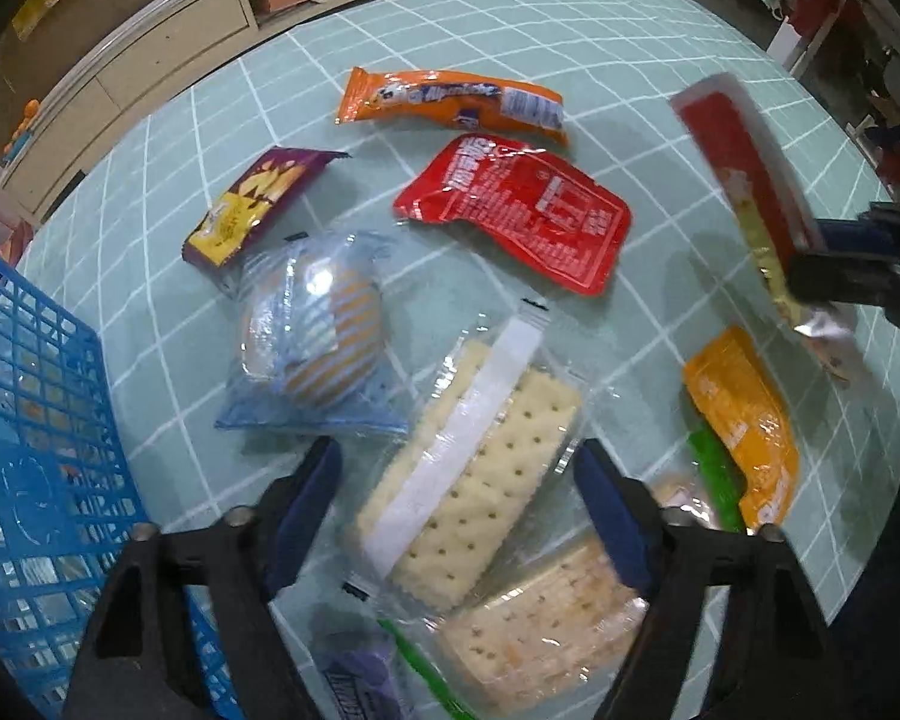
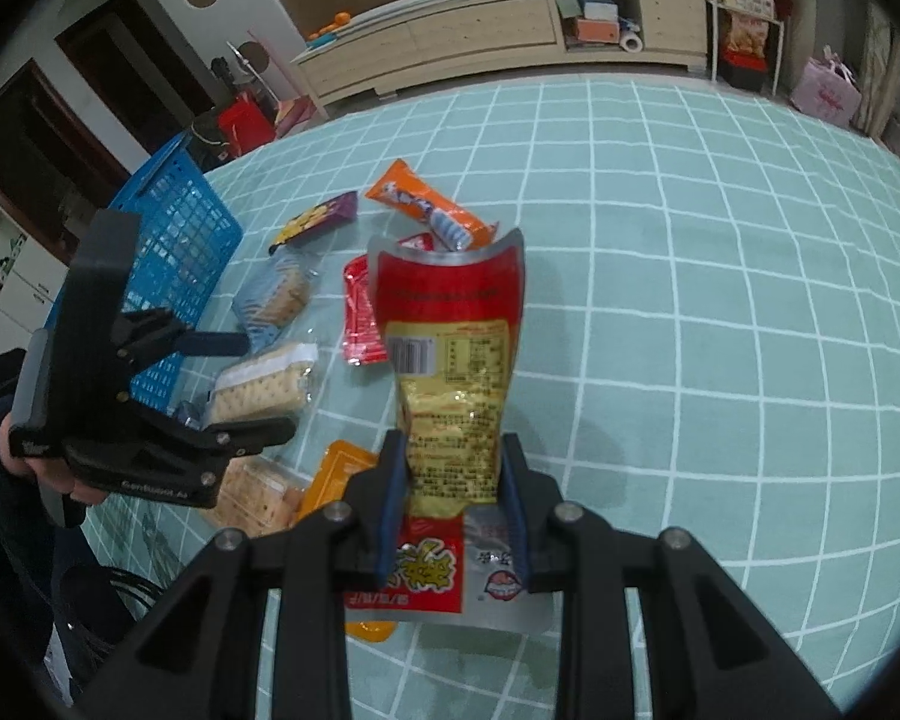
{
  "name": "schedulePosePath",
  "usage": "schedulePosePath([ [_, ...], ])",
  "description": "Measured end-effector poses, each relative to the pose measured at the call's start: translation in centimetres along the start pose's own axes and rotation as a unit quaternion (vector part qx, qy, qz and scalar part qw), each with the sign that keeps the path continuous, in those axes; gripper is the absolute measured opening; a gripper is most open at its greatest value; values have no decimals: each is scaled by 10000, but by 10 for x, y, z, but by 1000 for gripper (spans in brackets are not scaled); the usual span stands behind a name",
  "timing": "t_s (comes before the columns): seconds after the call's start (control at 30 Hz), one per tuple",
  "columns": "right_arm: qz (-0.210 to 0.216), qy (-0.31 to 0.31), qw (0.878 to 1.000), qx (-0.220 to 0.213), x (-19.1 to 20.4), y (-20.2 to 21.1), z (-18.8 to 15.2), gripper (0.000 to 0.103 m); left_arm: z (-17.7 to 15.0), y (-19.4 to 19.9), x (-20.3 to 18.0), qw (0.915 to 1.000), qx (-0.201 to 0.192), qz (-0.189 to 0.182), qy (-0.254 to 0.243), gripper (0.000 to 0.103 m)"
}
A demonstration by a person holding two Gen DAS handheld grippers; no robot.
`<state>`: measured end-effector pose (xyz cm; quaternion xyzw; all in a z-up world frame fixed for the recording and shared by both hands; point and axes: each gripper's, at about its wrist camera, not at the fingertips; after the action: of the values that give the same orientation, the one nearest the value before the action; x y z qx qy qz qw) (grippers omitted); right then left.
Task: Organize snacks
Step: 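Lift the chip bag with the right tool while the left tool grasps a cracker pack, then carry the cracker pack over the basket and open the left tool to drop it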
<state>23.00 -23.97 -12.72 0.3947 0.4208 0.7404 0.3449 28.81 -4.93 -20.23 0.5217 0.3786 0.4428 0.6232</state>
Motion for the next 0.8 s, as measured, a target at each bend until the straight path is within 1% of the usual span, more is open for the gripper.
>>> schedulePosePath([
  [0.03,7,-19,10000,18,-1,-1,0,34,-1,2,-2,10000,-8,-12,-30,60],
  [0.13,22,-16,10000,45,0,-2,-1,34,-5,6,-7,10000,-47,-59,-8,49],
  [0.23,-23,54,10000,55,5,-1,-2,34,-10,9,-11,9999,-84,-61,11,47],
  [0.3,-63,77,9999,49,8,1,-1,34,-17,15,-17,9998,-212,35,-3,45],
  [0.37,-148,117,9998,16,13,6,-1,34,-22,25,-20,9991,-399,39,97,45],
  [0.43,-213,173,9996,-14,20,13,-1,34,-29,41,-28,9979,-628,59,152,45],
  [0.53,-346,269,9990,-115,33,25,1,34,-39,67,-30,9951,-951,81,267,45],
  [0.67,-417,353,9981,-277,53,45,3,34,-52,104,-25,9906,-1271,127,485,45],
  [0.7,-437,386,9978,-312,58,48,4,34,-51,112,-22,9895,-1339,142,515,45],
  [0.8,-454,504,9967,-439,77,62,4,34,-69,144,-18,9848,-1619,241,580,45],
])
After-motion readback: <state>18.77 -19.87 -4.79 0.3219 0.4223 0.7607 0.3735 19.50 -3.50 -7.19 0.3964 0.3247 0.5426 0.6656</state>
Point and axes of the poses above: each gripper's, at about its wrist camera, not at the fingertips, and y roughly against the way its jaws point, x to its left, z to its top, and after that the axes turned 6 degrees about x, right-handed
